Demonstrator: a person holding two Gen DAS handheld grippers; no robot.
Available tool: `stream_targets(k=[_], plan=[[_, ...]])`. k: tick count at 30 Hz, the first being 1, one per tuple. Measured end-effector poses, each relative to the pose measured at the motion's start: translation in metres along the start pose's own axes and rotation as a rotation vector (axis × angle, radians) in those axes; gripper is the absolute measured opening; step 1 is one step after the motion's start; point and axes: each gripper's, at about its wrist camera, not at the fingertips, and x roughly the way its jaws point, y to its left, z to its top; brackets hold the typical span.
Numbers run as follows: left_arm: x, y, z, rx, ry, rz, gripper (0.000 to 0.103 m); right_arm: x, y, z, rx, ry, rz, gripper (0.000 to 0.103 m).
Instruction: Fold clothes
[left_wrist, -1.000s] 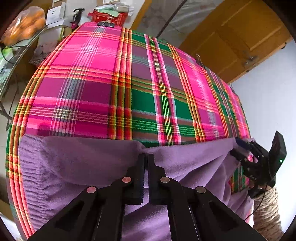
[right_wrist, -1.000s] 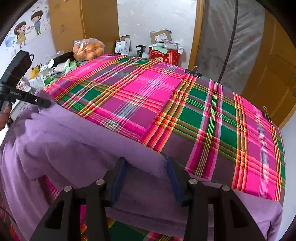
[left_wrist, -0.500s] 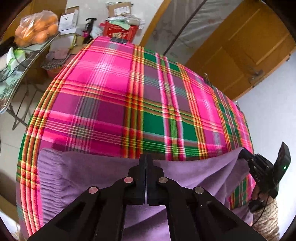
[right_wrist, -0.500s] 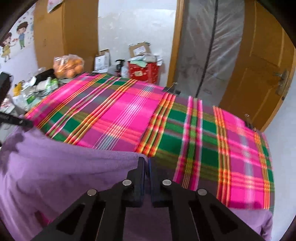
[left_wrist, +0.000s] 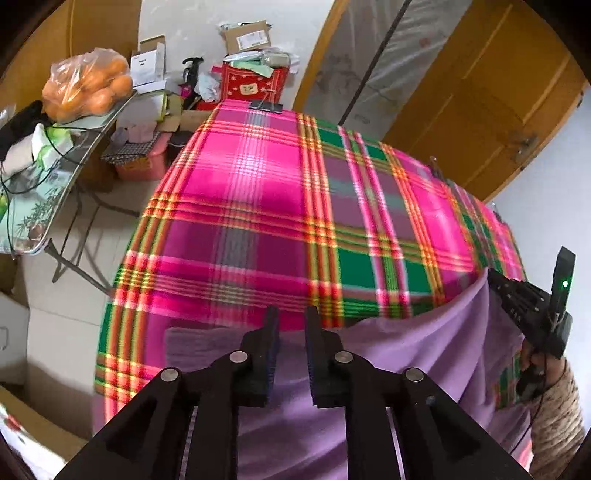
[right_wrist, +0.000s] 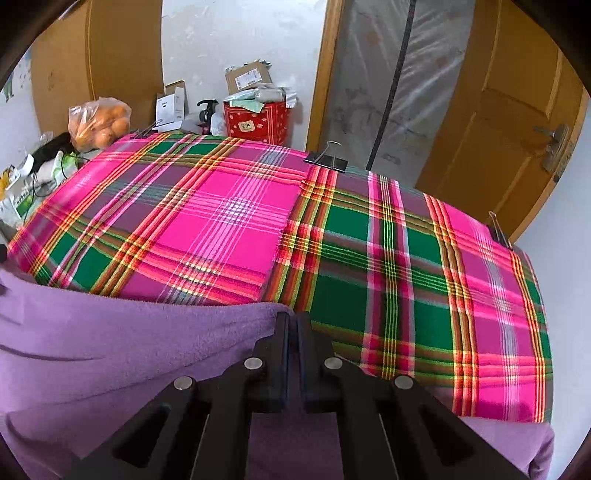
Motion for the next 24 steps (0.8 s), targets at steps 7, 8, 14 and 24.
stream_targets(k=[7,8,14,24], plan=[[-0.024,0.010,-0.009,0.064,-0.070,0.003,0.025,-0.003,0.000,-0.003,0.012,0.006,-0.006,0.005],[-0.025,0.008,-0.011,0.076,-0.077,-0.004,0.027,-0.003,0.000,-0.003,0.014,0.007,-0.008,0.005],[-0.002,-0.011,-0.024,0.196,0.002,-0.016,0.035,-0.004,-0.001,-0.002,0.017,0.009,-0.009,0.005],[0.007,-0.026,-0.044,0.264,0.038,-0.003,0.035,-0.006,0.000,-0.005,0.015,-0.005,-0.013,0.005]])
